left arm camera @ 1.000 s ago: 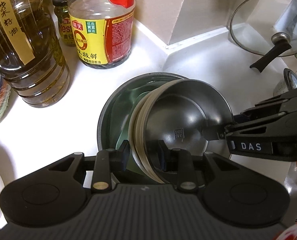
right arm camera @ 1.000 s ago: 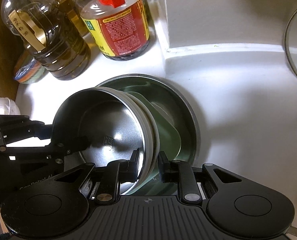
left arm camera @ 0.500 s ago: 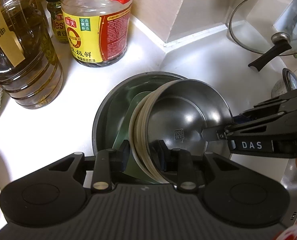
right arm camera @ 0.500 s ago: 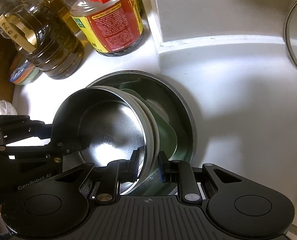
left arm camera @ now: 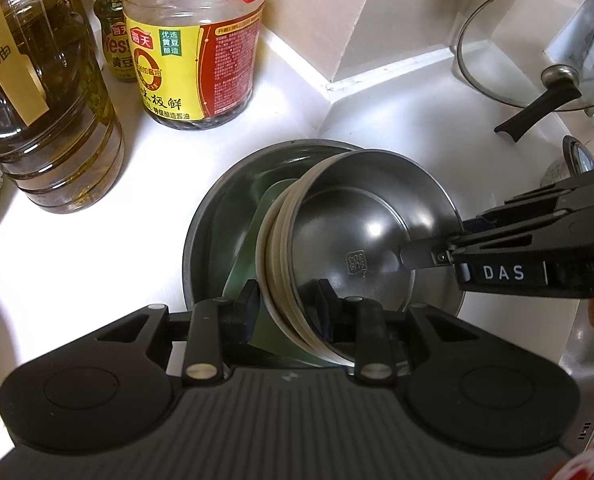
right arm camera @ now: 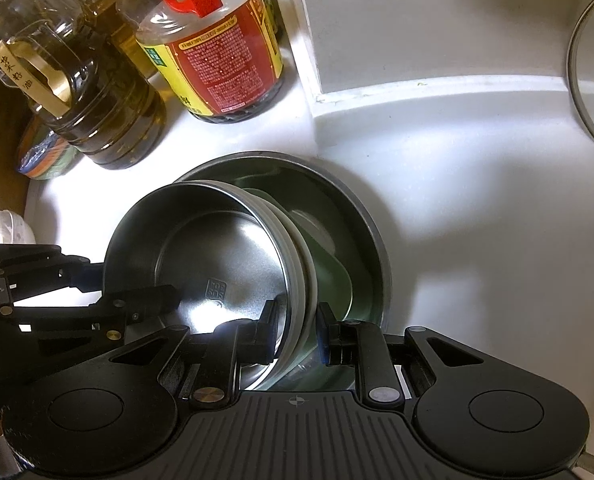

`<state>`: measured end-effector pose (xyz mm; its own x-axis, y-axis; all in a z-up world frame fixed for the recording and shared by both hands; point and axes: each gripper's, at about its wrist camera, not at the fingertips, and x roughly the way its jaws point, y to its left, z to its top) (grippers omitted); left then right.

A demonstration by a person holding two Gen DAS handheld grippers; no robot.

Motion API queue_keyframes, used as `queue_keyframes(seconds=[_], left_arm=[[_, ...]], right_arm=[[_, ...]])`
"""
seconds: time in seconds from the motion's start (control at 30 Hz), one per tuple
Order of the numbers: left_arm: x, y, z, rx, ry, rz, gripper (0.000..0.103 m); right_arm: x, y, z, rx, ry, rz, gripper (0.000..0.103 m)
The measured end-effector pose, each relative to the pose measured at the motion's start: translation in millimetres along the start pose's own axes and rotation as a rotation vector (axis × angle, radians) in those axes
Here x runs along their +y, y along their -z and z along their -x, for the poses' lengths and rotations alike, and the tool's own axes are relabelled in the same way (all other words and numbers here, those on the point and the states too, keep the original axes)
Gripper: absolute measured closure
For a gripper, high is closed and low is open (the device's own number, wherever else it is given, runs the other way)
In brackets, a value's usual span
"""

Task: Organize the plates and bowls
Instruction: 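Lower the stack onto the green plate inside the steel plate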

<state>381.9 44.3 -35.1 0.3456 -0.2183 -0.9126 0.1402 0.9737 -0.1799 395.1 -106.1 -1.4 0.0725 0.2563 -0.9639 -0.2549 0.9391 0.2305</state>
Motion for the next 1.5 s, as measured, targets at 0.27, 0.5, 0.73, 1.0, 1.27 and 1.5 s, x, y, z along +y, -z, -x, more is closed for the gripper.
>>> queue_keyframes(seconds=[0.27,0.5,0.73,1.0,1.27,1.5], left_arm=[[1,-1,0,-0.002,0.006,-0.004,0.076],[1,-3,0,0.0,0.017,-0.022,0.076],[1,-6,-2,0.003,0.028,-0.036,0.076],[0,-7,-4,0.001,0.025,-0.047,0.076],[-6,-2,-1,-0.012,0.007,-0.07,0.069],[-12,0,7,-0.041,-0.018,-0.083,0.063]], right_arm=[[1,0,0,0.001,0.006,0.01,0.083],[2,3,0,0.015,0.013,0.009,0.083],[2,5,1,0.032,0.022,-0.004,0.082],[0,4,1,0.035,0.021,-0.039,0.081],[0,5,7,0.005,0.027,-0.058,0.081],[2,12,20,-0.046,0.011,-0.062,0.072]])
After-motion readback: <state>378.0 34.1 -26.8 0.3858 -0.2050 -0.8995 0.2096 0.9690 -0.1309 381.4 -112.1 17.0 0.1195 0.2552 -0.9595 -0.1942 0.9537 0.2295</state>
